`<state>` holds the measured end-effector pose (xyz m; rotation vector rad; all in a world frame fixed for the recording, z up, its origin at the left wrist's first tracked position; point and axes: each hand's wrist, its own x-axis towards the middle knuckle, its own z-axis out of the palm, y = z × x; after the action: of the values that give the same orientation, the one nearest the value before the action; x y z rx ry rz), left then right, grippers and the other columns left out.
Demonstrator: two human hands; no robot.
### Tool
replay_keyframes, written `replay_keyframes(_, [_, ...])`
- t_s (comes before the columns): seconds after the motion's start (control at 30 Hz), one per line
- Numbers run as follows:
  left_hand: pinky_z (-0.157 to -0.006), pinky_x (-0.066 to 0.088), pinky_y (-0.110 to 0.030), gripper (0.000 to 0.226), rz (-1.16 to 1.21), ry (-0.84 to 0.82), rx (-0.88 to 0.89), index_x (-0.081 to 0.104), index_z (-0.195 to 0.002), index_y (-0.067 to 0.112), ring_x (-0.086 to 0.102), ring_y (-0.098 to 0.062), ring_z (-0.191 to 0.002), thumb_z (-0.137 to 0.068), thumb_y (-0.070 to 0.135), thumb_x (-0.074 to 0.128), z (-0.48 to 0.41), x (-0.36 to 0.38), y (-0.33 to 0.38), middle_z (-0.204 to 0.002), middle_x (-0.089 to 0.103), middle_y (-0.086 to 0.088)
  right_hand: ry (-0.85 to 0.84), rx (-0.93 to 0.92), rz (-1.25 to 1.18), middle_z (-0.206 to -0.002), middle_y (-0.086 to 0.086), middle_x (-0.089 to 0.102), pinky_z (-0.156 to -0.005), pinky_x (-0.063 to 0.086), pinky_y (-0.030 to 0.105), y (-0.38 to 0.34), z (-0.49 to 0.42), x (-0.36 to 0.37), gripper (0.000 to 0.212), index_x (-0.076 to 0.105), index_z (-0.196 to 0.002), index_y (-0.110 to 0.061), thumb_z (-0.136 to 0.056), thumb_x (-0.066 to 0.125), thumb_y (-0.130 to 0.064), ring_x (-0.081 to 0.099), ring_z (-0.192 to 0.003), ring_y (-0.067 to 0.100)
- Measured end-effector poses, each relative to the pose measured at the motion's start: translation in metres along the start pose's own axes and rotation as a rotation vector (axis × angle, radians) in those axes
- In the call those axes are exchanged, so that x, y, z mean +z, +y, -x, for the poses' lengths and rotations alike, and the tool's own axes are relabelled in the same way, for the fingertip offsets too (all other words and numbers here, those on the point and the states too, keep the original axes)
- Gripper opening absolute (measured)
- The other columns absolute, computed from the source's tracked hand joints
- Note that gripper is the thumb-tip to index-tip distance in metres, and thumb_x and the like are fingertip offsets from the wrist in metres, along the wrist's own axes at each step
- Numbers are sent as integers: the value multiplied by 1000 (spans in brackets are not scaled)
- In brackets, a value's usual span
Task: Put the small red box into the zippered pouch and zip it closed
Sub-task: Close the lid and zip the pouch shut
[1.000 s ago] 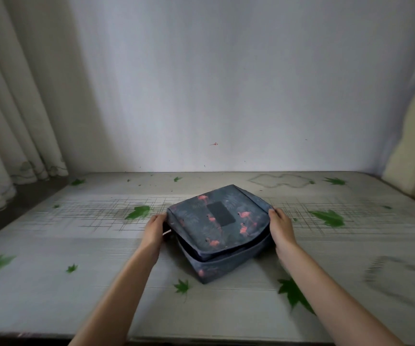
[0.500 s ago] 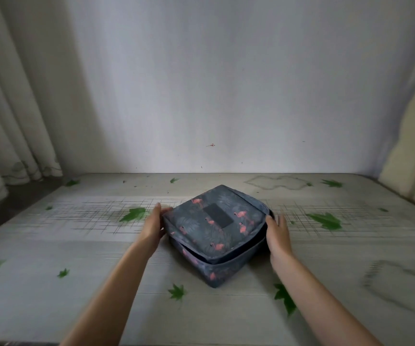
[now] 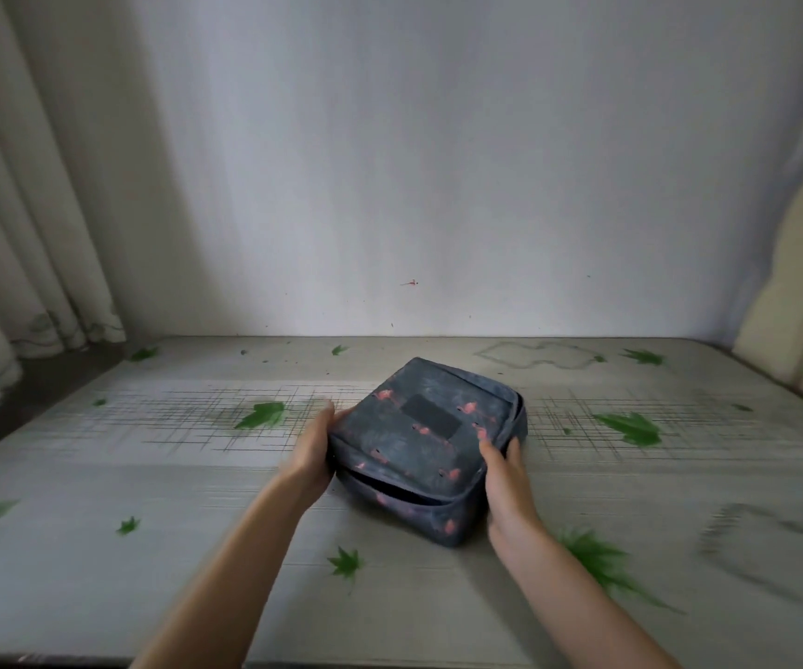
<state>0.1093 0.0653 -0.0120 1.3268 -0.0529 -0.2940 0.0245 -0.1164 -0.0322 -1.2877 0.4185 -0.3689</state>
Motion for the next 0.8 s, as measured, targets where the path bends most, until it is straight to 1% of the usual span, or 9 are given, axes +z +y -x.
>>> replay_keyframes(0.1, [-72,46,-29,53,50,20,4,66,-89,12,63,-20,-90,-98,36,19,7,8,-5,-90,70,-8,-23,43,-45,-146,8,37,-110,32,49,-10,-12,-4,51,29,-140,-20,-93,46,-25,39,-130,27])
replay_keyframes(0.17, [-68,46,-28,54,71,32,18,65,-86,12,67,-18,-82,-98,36,18,11,13,-9,-82,73,-6,-43,81,-38,-140,9,45,-106,37,49,-15,-21,-6,46,35,-137,-20,-93,45,-26,46,-124,28])
replay_keyframes(0.23, [-66,46,-27,56,100,27,21,66,-85,14,69,-15,-75,-98,36,16,15,18,-11,-75,75,-3,-44,119,-10,-141,10,44,-106,37,49,-20,-30,-8,45,36,-137,-19,-94,42,-28,46,-124,29])
replay_keyframes(0.3, [-68,45,-28,56,130,34,15,65,-88,14,65,-17,-82,-98,36,14,18,23,-13,-82,72,-5,-50,146,30,-139,12,46,-105,38,49,-25,-38,-10,40,42,-133,-16,-95,40,-29,47,-123,29])
replay_keyframes(0.4, [-69,45,-28,54,167,40,-6,62,-95,10,60,-18,-88,-99,33,13,22,28,-15,-89,67,-7,-58,188,88,-124,14,58,-96,46,43,-33,-44,-13,34,56,-116,-13,-94,41,-35,57,-109,29])
replay_keyframes(0.53, [-70,45,-27,43,174,84,-28,60,-102,4,57,-19,-85,-98,24,22,27,26,-15,-91,64,-9,-63,164,141,-123,16,59,-94,47,43,-38,-45,-19,32,60,-112,-12,-93,44,-32,57,-110,31])
replay_keyframes(0.6, [-67,47,-27,31,173,138,-35,61,-97,2,58,-20,-81,-94,14,33,29,23,-13,-87,64,-10,-65,46,238,-122,17,59,-91,47,39,-38,-39,-20,25,60,-104,-11,-94,43,-25,56,-111,30])
replay_keyframes(0.7, [-69,50,-27,26,103,131,-13,59,-100,3,60,-21,-80,-91,-2,34,35,15,-14,-85,64,-10,-74,-319,706,-141,11,43,-108,32,39,-36,-29,-22,36,48,-128,-9,-95,43,-21,38,-131,26])
replay_keyframes(0.8, [-67,53,-22,33,-91,89,71,58,-106,5,62,-18,-82,-83,-13,42,40,7,-16,-88,66,-6,-192,-628,1051,-149,3,33,-114,16,36,-37,-14,-11,40,40,-134,-15,-95,41,-24,25,-139,19])
